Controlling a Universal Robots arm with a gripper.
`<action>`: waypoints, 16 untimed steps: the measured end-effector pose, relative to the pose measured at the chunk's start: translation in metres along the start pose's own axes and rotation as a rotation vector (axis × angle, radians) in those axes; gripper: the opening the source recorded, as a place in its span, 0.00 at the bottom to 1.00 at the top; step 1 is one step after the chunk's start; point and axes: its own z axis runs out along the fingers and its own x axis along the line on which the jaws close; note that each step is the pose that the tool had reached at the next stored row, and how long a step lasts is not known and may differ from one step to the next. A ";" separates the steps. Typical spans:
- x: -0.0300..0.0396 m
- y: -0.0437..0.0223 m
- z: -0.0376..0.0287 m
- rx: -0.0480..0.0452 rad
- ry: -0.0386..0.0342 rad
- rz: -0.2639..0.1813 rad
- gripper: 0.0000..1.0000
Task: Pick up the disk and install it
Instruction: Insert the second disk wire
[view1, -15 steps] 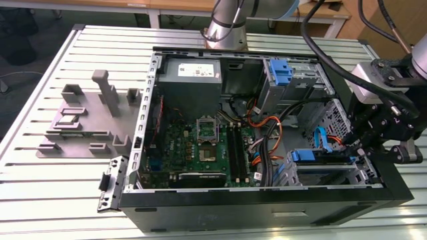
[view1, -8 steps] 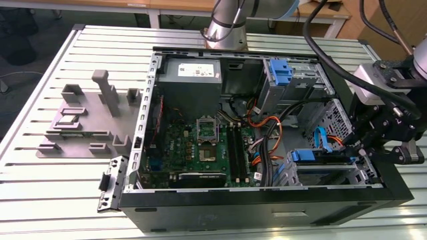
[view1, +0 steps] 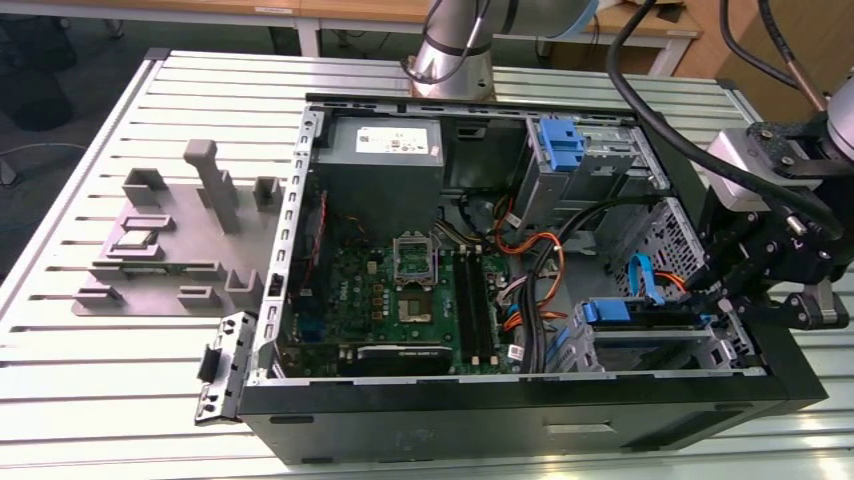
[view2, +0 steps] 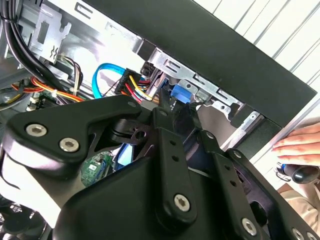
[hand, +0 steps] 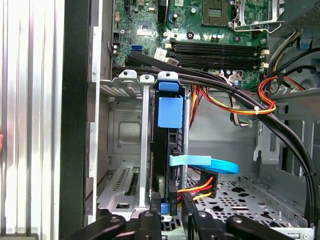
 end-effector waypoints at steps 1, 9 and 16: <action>0.0000 0.0000 0.0000 0.0000 0.0000 0.000 0.31; 0.0000 0.0000 0.0002 0.0000 0.0000 0.000 0.16; 0.0000 0.0041 0.0007 0.0055 -0.0003 -0.003 0.16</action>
